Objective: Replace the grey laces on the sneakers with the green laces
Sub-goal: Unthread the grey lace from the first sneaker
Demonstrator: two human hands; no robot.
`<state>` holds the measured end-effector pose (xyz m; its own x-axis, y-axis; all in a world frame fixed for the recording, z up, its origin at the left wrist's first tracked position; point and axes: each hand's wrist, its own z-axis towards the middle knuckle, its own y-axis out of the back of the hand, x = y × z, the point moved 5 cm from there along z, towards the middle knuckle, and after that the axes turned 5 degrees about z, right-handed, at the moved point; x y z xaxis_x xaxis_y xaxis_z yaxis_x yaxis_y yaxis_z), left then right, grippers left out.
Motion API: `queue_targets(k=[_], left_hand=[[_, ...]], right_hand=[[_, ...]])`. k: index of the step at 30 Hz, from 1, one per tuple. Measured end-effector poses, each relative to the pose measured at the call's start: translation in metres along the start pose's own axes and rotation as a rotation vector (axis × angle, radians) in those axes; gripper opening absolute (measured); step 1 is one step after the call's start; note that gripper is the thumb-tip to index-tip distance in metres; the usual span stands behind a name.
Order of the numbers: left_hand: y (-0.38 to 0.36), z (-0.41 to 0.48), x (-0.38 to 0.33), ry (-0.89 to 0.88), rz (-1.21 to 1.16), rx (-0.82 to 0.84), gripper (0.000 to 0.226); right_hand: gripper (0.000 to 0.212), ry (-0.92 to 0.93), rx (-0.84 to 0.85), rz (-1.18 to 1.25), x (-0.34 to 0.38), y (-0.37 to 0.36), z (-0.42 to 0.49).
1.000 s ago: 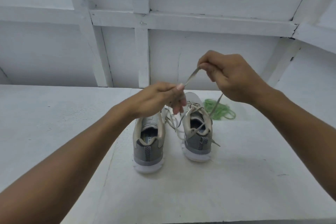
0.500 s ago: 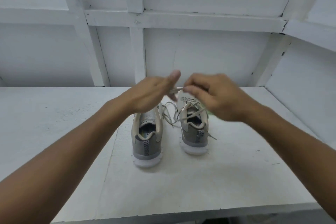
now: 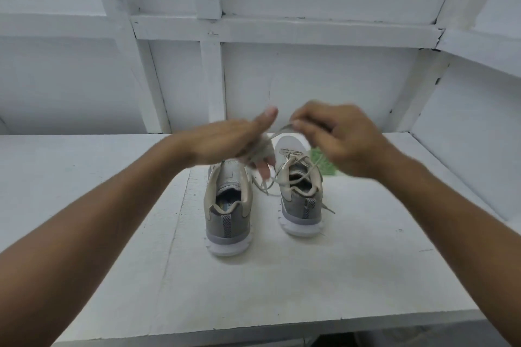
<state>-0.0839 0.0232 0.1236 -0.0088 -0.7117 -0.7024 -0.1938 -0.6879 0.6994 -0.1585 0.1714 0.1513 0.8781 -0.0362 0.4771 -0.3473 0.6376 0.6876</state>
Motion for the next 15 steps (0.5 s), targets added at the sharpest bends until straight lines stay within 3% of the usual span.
queue_targets(k=[2, 3, 5, 6, 8, 10, 11, 12, 13, 15], left_hand=[[-0.014, -0.003, -0.014, -0.138, -0.480, 0.203, 0.095], [-0.009, -0.004, -0.023, -0.218, -0.722, 0.200, 0.094], [0.009, -0.001, -0.033, -0.316, -1.051, 0.017, 0.088], [0.019, 0.003, -0.029, -0.304, -1.095, -0.122, 0.084], [0.032, 0.006, -0.010, -0.195, -0.861, -0.392, 0.077], [0.034, 0.004, 0.003, -0.064, -0.215, -0.502, 0.077], [0.027, 0.005, 0.008, -0.019, 0.017, -0.424, 0.080], [0.017, 0.006, 0.014, 0.009, 0.098, -0.291, 0.084], [0.005, 0.006, 0.017, 0.020, 0.021, -0.144, 0.087], [-0.017, 0.005, 0.007, -0.062, -0.356, 0.126, 0.095]], right_hand=[[0.018, -0.022, -0.106, 0.014, -0.011, 0.011, 0.011], [0.020, -0.047, -0.114, 0.036, -0.016, 0.006, 0.012], [0.022, -0.143, -0.008, 0.044, -0.023, -0.020, 0.004], [0.022, -0.181, 0.098, 0.020, -0.024, -0.037, -0.002], [0.025, -0.155, 0.276, -0.064, -0.014, -0.058, -0.015], [0.023, -0.081, 0.282, -0.066, 0.000, -0.048, -0.014], [0.021, -0.065, 0.228, -0.045, 0.000, -0.035, -0.009], [0.017, -0.068, 0.153, -0.024, -0.002, -0.020, -0.003], [0.014, -0.077, 0.073, -0.010, -0.008, -0.006, 0.003], [0.013, -0.102, -0.042, 0.017, -0.020, 0.005, 0.009]])
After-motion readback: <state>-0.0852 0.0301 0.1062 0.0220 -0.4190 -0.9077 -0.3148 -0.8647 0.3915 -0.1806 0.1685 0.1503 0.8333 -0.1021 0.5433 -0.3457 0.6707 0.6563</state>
